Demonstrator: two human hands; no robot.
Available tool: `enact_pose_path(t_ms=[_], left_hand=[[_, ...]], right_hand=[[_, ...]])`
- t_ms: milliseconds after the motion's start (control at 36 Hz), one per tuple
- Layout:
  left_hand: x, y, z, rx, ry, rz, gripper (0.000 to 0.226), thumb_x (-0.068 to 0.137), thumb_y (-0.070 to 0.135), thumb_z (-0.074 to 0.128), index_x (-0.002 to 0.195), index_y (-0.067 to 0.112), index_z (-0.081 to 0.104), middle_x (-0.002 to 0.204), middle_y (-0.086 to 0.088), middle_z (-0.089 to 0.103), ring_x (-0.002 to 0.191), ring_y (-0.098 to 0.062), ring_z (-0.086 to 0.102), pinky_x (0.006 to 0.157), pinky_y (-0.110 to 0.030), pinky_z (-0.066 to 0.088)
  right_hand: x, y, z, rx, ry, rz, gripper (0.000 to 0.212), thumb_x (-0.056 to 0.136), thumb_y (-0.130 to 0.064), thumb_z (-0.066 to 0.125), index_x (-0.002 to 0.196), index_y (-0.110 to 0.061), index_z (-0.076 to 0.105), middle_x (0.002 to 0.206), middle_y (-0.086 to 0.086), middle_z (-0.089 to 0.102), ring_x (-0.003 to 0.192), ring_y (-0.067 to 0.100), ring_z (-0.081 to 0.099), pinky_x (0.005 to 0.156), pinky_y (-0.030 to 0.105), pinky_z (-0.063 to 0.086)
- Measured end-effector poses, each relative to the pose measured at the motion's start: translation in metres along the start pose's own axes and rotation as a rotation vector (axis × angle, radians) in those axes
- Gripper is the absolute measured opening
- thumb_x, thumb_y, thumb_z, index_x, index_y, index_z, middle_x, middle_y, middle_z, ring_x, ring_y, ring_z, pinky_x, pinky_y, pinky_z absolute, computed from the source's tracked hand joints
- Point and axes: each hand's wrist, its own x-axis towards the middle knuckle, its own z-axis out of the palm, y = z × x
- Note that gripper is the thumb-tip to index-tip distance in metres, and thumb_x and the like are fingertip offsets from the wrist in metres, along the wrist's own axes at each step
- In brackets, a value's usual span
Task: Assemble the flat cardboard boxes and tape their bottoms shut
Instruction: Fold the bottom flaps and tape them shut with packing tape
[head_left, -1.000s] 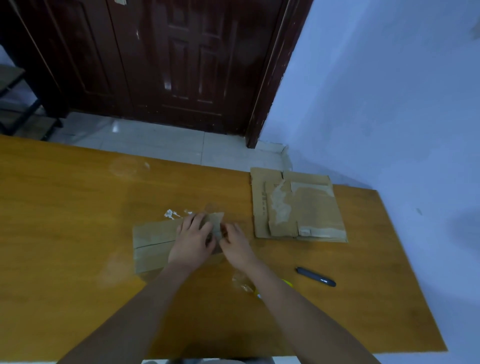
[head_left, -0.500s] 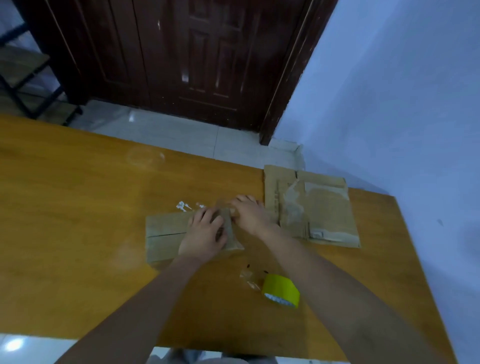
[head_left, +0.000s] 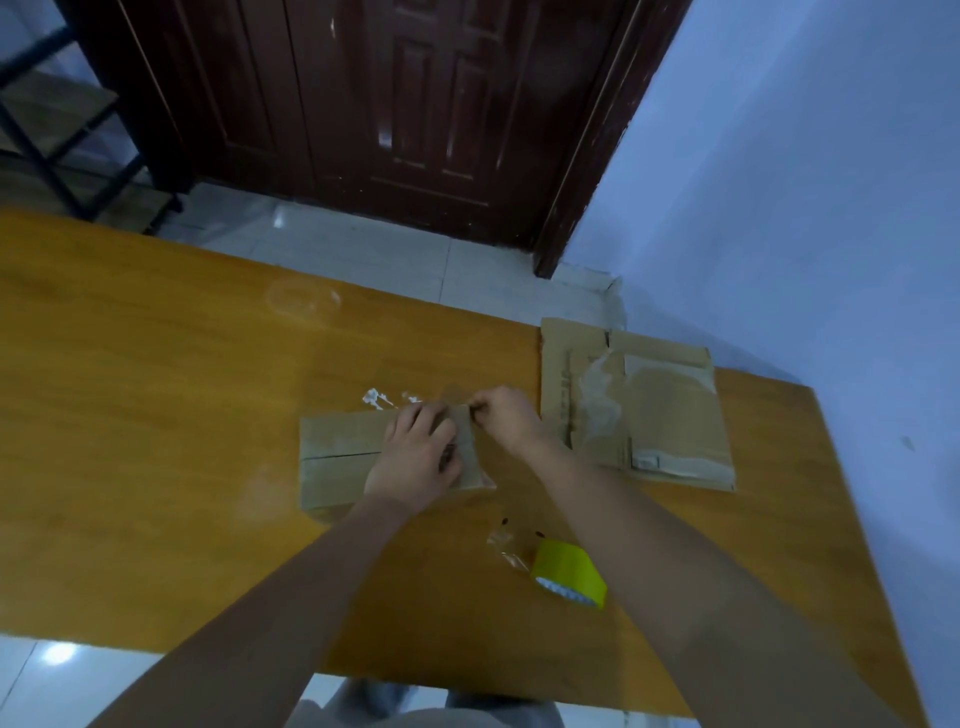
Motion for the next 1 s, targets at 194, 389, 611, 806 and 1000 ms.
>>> enact_pose_path(t_ms=[194, 389, 611, 806, 1000], left_hand=[[0.001, 0.001, -0.001, 0.015, 0.024, 0.006, 0.030, 0.080, 0.035, 0.039, 0.083, 0.012, 0.058, 0.117, -0.011, 0.057, 0.112, -0.027, 0.036, 0.083, -0.047, 0.045], [0.001, 0.002, 0.001, 0.002, 0.046, -0.003, 0.029, 0.080, 0.035, 0.039, 0.083, 0.012, 0.057, 0.116, -0.010, 0.058, 0.111, -0.027, 0.036, 0.083, -0.048, 0.045], [0.001, 0.002, -0.001, 0.001, 0.057, 0.005, 0.030, 0.081, 0.036, 0.039, 0.084, 0.013, 0.058, 0.113, -0.009, 0.058, 0.109, -0.026, 0.037, 0.080, -0.047, 0.046], [0.000, -0.001, 0.002, -0.023, 0.029, -0.005, 0.014, 0.081, 0.022, 0.064, 0.085, 0.010, 0.057, 0.118, -0.011, 0.056, 0.112, -0.028, 0.037, 0.085, -0.049, 0.043], [-0.001, 0.001, 0.000, -0.018, 0.000, -0.022, 0.014, 0.081, 0.019, 0.065, 0.088, 0.010, 0.057, 0.120, -0.011, 0.056, 0.113, -0.031, 0.041, 0.088, -0.049, 0.042]], right_hand=[[-0.015, 0.002, 0.019, 0.270, 0.141, 0.117, 0.026, 0.095, -0.010, 0.049, 0.114, -0.006, 0.068, 0.115, 0.009, 0.068, 0.107, 0.023, 0.062, 0.092, 0.028, 0.046], [-0.037, -0.002, 0.026, 0.566, 0.051, 0.244, 0.038, 0.097, -0.006, 0.037, 0.125, -0.013, 0.061, 0.125, 0.005, 0.062, 0.115, 0.023, 0.056, 0.096, 0.031, 0.045], [-0.063, 0.001, 0.013, 0.541, 0.011, 0.225, 0.041, 0.096, -0.003, 0.037, 0.133, -0.010, 0.053, 0.139, 0.005, 0.051, 0.129, 0.021, 0.046, 0.104, 0.027, 0.034], [-0.097, 0.006, 0.029, 0.076, 0.031, 0.060, 0.041, 0.093, -0.018, 0.047, 0.133, -0.019, 0.054, 0.131, 0.004, 0.057, 0.131, 0.023, 0.039, 0.114, 0.047, 0.021], [-0.106, 0.006, 0.037, -0.296, 0.024, 0.021, 0.039, 0.095, -0.028, 0.046, 0.131, -0.017, 0.052, 0.125, 0.003, 0.059, 0.130, 0.020, 0.036, 0.117, 0.047, 0.011]])
